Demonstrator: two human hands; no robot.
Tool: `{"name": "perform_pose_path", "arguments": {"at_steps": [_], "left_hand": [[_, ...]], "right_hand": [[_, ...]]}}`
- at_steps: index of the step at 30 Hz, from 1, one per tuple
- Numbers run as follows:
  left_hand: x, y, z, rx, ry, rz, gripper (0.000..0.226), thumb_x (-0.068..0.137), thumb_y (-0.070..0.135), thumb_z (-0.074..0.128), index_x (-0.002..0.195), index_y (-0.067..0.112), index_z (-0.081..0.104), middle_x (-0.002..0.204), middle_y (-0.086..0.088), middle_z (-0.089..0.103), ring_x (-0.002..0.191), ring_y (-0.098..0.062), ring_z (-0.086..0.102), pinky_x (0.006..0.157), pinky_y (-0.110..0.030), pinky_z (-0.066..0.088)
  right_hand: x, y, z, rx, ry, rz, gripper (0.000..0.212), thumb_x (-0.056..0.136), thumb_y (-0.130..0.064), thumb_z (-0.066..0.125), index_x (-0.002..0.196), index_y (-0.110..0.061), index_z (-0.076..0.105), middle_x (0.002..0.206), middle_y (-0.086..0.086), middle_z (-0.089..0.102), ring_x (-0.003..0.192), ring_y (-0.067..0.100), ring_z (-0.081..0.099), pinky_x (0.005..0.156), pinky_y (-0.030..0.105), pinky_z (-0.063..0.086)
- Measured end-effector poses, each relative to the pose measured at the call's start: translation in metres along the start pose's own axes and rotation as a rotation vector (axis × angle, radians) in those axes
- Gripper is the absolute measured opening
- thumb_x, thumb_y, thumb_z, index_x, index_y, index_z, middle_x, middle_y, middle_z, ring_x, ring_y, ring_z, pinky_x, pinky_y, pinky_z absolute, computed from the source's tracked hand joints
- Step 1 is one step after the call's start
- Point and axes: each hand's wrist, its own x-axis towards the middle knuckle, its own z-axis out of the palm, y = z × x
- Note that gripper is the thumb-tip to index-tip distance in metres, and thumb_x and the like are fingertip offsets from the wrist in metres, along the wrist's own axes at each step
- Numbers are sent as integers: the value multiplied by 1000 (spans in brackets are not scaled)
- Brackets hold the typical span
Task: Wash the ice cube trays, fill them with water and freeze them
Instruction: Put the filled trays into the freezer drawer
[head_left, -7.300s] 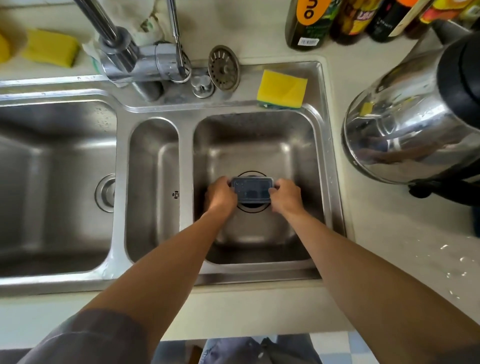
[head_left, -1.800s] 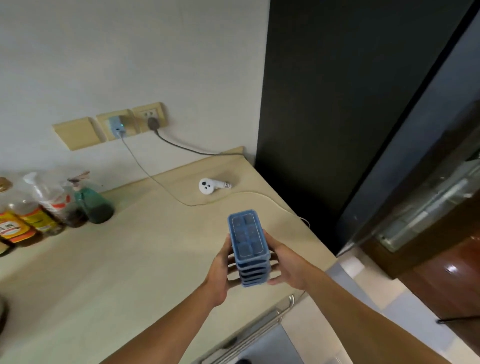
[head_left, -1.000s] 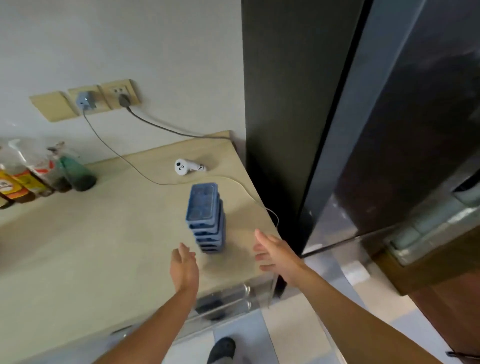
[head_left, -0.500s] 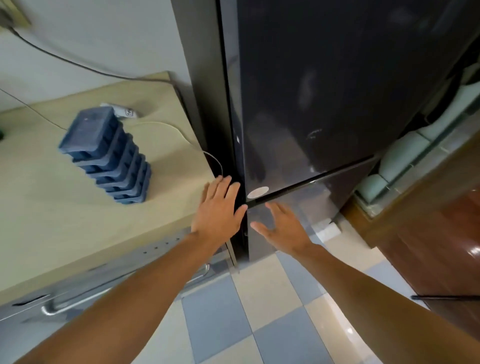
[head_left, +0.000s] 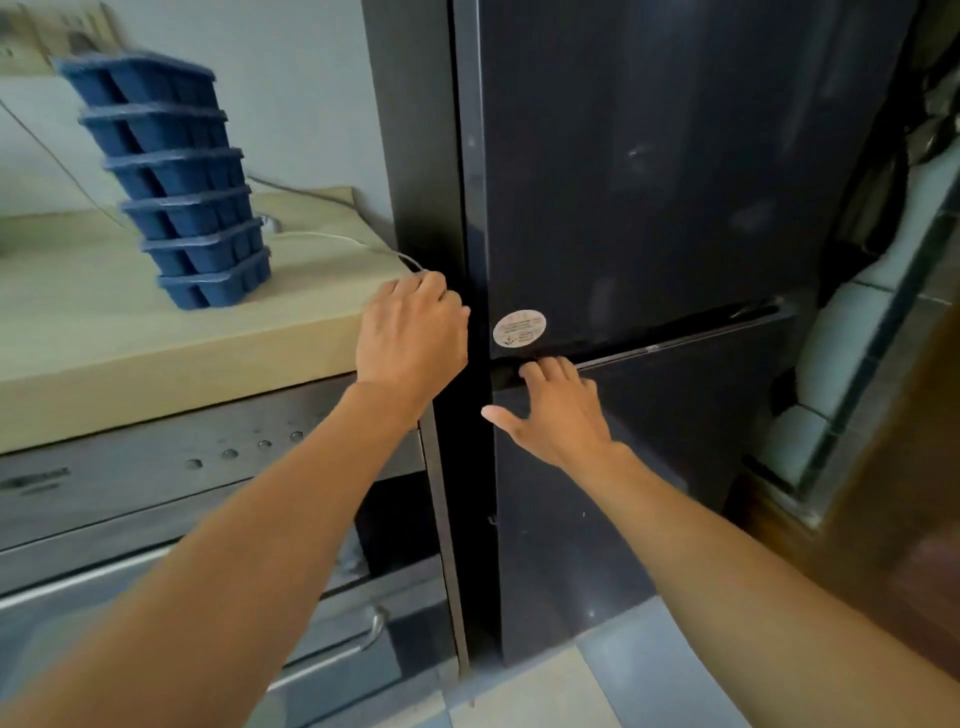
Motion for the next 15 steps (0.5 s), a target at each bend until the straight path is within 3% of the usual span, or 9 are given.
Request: {"name": "perform_pose_path", "arguments": {"at_steps": [3,5,7,9,12,15], "left_hand": [[1,1,0,-2,21,-8,32,100,29,53,85,12,74,87,-6,67,82,-27,64,71,-39,47],[4,-1,-5,-37,-35,-21,36,100,38,51,93,12,74,94,-6,68,90,-27,64,77,-40,48],[5,0,-9,-48,-82,-30,42,100,46,48,100,14,74,102,-7,68,99,-27,62,85,-40,47],[3,3,-13,-65,-102,-38,41,99,49,48,102,17,73,108,-6,69,106,-27,61,92,-41,45],[-6,15,-13,-196,53,-24,26,97,37,57,100,16,71,109,-5,71,118,-28,60,105,-45,40],[-26,49,-13,-318,233,150,21,96,29,57,94,11,67,103,-6,68,110,-29,60,100,-45,42]], "right_hand": [[-12,-2,-15,-26,-27,23,81,88,-82,42,133,-16,53,135,5,54,133,28,43,105,49,42],[-28,1,-35,-19,-37,69,80,87,-85,38,124,-18,61,128,3,60,126,27,51,102,48,44],[-40,8,-63,-35,-24,102,75,86,-86,34,96,-21,69,102,0,70,105,26,64,89,44,46],[-46,21,-88,-105,-4,115,67,91,-81,37,71,-20,57,72,0,63,84,28,67,72,39,42],[-50,38,-119,-169,44,118,57,98,-66,45,66,-19,43,62,-3,46,72,28,62,62,36,38],[-55,54,-137,-168,18,148,54,99,-60,50,66,-18,45,64,-1,48,64,24,49,58,35,35]]}}
